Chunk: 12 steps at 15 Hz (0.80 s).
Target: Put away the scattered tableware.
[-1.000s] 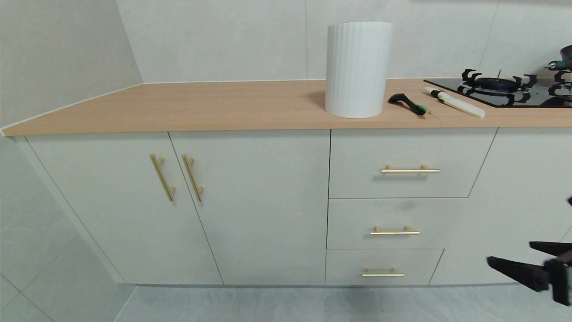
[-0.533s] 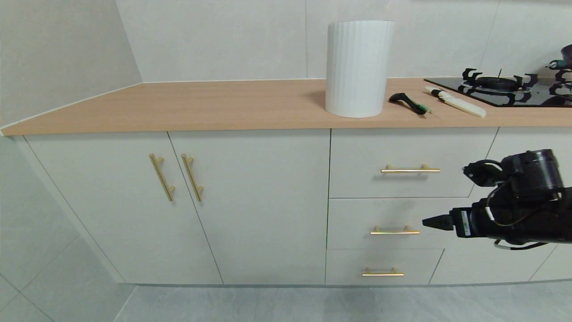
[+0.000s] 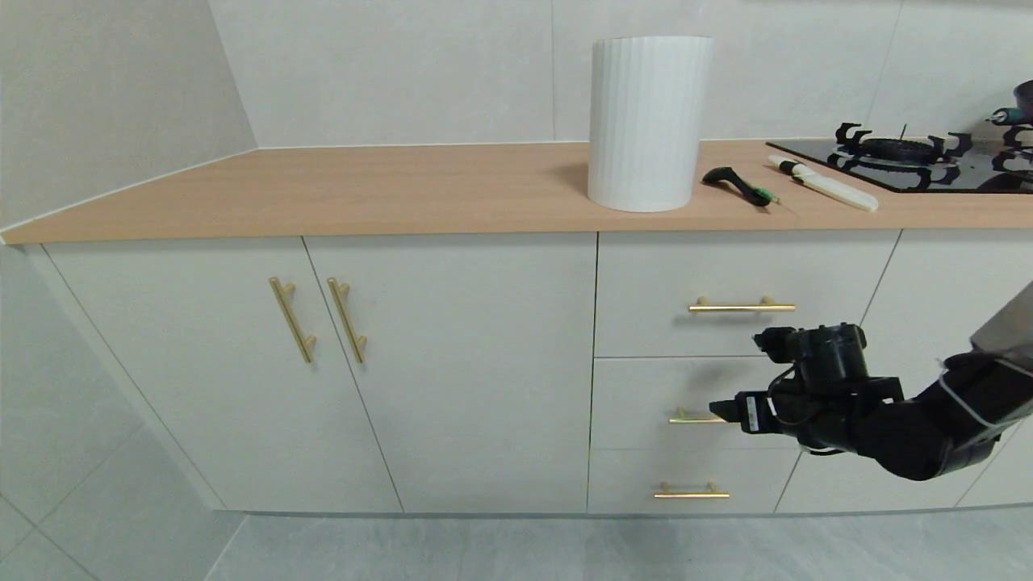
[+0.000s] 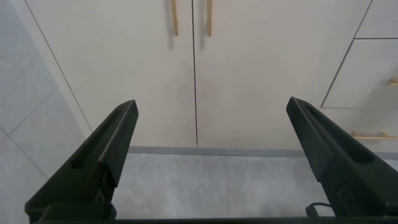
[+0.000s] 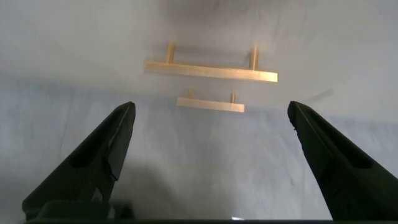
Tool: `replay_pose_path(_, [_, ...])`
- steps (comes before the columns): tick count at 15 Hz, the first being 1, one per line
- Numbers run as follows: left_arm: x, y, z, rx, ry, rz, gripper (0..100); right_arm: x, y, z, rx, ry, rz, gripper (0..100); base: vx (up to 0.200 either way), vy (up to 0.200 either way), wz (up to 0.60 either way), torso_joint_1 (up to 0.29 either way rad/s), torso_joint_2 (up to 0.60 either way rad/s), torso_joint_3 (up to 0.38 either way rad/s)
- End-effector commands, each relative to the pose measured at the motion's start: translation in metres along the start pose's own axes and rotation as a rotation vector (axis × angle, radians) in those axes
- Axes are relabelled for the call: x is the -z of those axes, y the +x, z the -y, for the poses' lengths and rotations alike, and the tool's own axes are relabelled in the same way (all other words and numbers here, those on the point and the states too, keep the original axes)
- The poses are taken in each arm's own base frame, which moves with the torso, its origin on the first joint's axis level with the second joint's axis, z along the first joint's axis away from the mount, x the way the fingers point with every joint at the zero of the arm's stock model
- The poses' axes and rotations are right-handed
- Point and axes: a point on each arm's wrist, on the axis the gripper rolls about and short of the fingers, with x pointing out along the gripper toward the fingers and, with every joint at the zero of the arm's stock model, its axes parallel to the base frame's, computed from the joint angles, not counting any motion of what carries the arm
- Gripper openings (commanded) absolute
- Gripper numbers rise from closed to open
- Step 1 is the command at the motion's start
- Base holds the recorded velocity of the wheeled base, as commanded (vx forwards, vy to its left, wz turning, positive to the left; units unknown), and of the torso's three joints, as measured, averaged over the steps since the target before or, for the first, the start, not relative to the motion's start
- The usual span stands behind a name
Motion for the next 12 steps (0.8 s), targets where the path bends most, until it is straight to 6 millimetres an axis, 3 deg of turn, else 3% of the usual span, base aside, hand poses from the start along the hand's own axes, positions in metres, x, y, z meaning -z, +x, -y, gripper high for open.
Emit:
replay_pose_path(1, [0.000, 0.000, 0.000, 0.000, 0.000, -0.001, 100, 0.024, 0.027, 0.000, 0.014, -0.001, -0.022, 100, 0.000, 0.000, 0.00, 0.000, 0.00, 0.000])
replay_pose_path(7, [0.000, 0.000, 0.000, 0.000, 0.000, -0.001, 100, 0.010, 0.057, -0.003, 0.028, -0.011, 0.033, 100, 0.000, 0.000, 0.00, 0.000, 0.00, 0.000])
replay_pose_path(12, [0.000, 0.000, 0.000, 0.000, 0.000, -0.001, 100, 0.023, 0.082, 0.003, 0.068, 0.000, 0.024, 100, 0.000, 0.000, 0.00, 0.000, 0.00, 0.000])
